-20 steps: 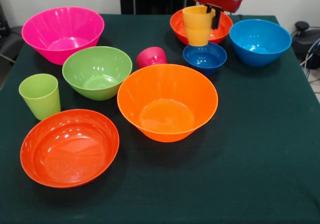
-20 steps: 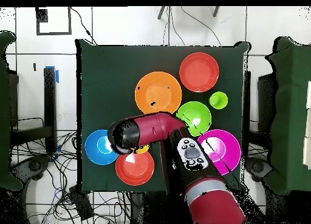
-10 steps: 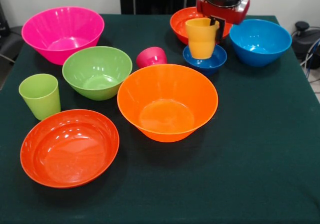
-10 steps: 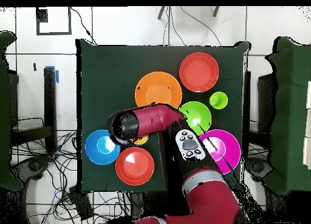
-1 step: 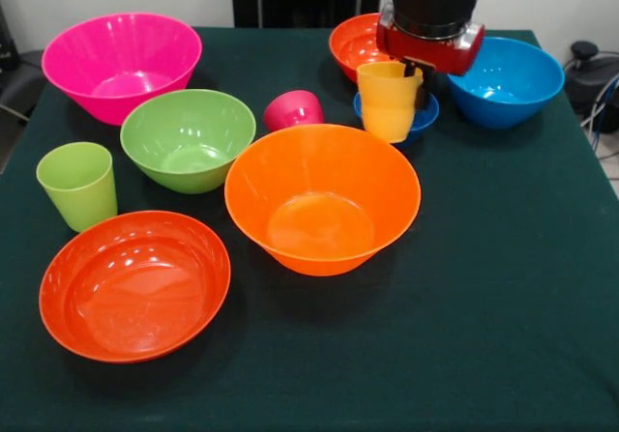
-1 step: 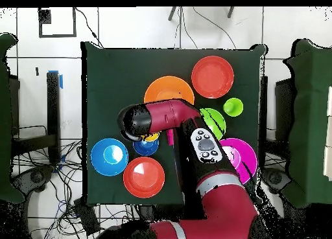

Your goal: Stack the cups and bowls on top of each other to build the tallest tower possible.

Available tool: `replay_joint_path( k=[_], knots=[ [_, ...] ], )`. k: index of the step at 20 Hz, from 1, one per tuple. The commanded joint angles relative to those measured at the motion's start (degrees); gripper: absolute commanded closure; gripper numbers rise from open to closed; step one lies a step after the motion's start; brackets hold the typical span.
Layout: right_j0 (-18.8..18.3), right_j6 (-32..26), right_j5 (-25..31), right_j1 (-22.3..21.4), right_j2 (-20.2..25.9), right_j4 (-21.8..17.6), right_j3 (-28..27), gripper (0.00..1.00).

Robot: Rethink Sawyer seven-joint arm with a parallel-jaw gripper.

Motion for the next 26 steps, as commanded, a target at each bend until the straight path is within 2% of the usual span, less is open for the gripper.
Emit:
replay_joint_path(
  k=[1, 4, 9, 17, 19, 23, 26],
  knots=[
    [0.43, -13.52, 7.70, 5.14, 3.52, -3.85, -11.02, 1.00],
    [0.45, -13.53, 6.84, 4.72, 3.39, -4.50, -10.75, 1.00],
    [0.75, -13.94, 8.59, 5.17, 3.34, -4.46, -12.15, 1.00],
    [1.01, -11.78, 9.01, 4.81, 2.95, -4.04, -10.90, 1.00],
    [1.10, -10.28, 9.61, 3.32, 2.96, -2.84, -8.29, 1.00],
    [0.88, -7.88, 11.09, -6.53, 4.23, 1.40, 1.36, 1.00],
    [0.54, -7.41, 13.41, -9.63, 5.24, 4.28, 4.35, 1.00]
  ],
)
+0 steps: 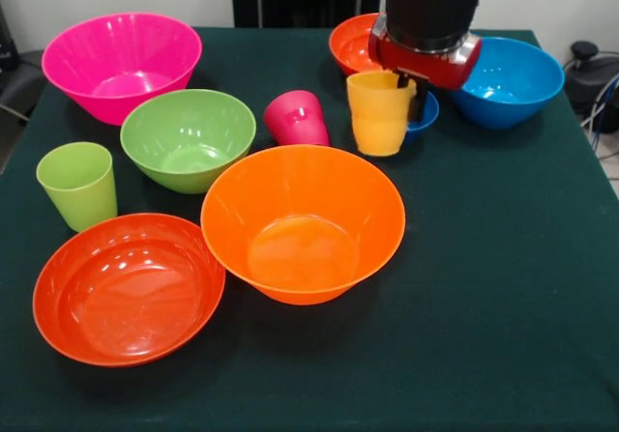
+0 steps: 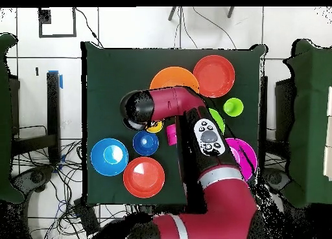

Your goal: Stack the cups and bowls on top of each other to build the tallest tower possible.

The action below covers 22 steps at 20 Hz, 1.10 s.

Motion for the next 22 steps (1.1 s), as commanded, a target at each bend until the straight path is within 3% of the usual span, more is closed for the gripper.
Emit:
replay_joint_path(
  k=[1, 8, 12, 16, 18, 22],
  knots=[
    [0.11, -7.54, 8.19, -10.37, 5.49, 4.83, 9.74, 1.00],
    [-1.31, -7.68, 8.80, -12.96, 7.18, 9.08, 14.27, 1.00],
    [-0.83, -7.19, 9.30, -14.18, 7.14, 9.57, 15.22, 1.00],
    [0.54, -6.83, 6.26, -10.86, 5.69, 5.89, 11.88, 1.00],
    [1.57, -6.51, 2.02, -9.56, 4.45, 2.28, 9.14, 1.00],
    [4.29, -8.53, -5.33, -9.62, 2.55, -9.36, 1.43, 1.00]
  ],
)
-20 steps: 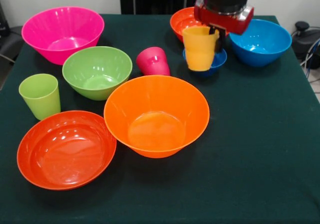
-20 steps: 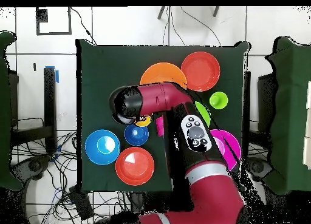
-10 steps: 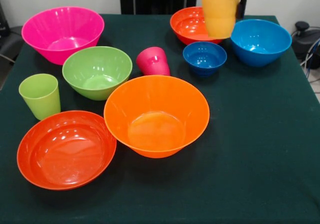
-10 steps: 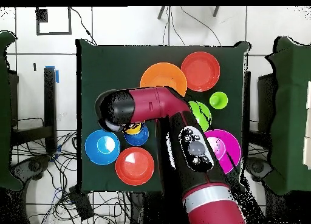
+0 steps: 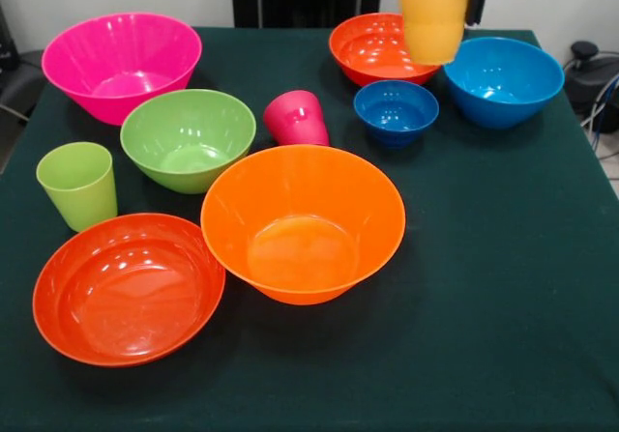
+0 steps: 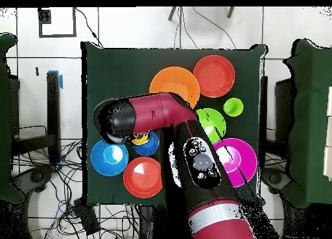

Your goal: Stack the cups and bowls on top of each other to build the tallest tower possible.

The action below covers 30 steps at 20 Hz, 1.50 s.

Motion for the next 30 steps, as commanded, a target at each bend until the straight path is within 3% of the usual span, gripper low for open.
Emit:
replay_joint_path(
  k=[1, 4, 6, 10, 19, 23, 30],
  knots=[
    [4.06, -8.75, -10.61, 2.70, -1.04, -16.87, -8.81, 1.00],
    [4.62, -8.96, -15.02, 3.30, -1.14, -23.14, -11.44, 1.00],
    [3.87, -9.70, -16.24, 4.62, -0.17, -24.82, -12.94, 1.00],
    [2.65, -12.14, -14.26, 7.24, 1.63, -25.56, -17.28, 1.00],
    [1.33, -15.94, -7.63, 10.13, 3.56, -22.52, -23.09, 1.00],
    [2.28, -15.50, -6.14, 10.86, 2.63, -22.81, -23.44, 1.00],
    [2.84, -16.47, -7.86, 12.28, -0.41, -27.07, -21.28, 1.00]
  ],
)
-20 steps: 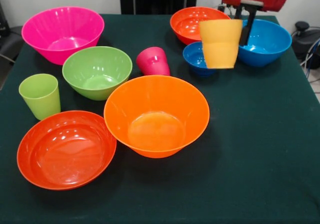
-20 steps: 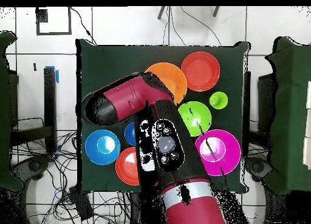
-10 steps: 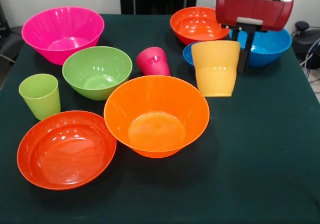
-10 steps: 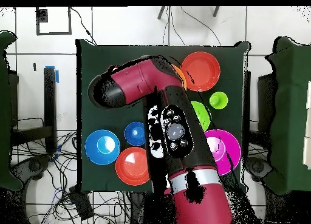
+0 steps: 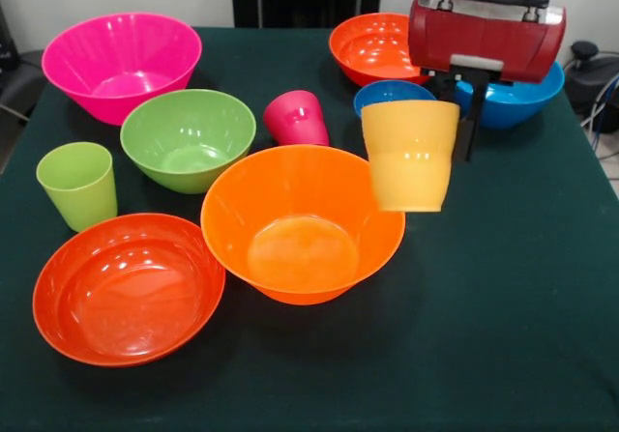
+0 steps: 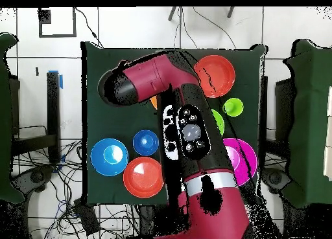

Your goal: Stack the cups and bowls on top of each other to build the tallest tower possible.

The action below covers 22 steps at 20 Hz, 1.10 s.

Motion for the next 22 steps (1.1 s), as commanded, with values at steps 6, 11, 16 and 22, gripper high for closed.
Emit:
replay_joint_path(
  k=[6, 11, 16, 22],
  knots=[
    [-1.63, -20.17, 7.23, 6.55, 1.14, -4.80, 0.95, 1.00],
    [-3.81, -23.17, 15.32, 9.86, 3.33, 0.52, -0.50, 1.00],
    [-5.33, -24.21, 18.40, 12.24, 4.56, 2.93, -1.35, 1.00],
    [-6.11, -24.35, 19.66, 13.38, 5.18, 4.57, -1.79, 1.00]
  ],
)
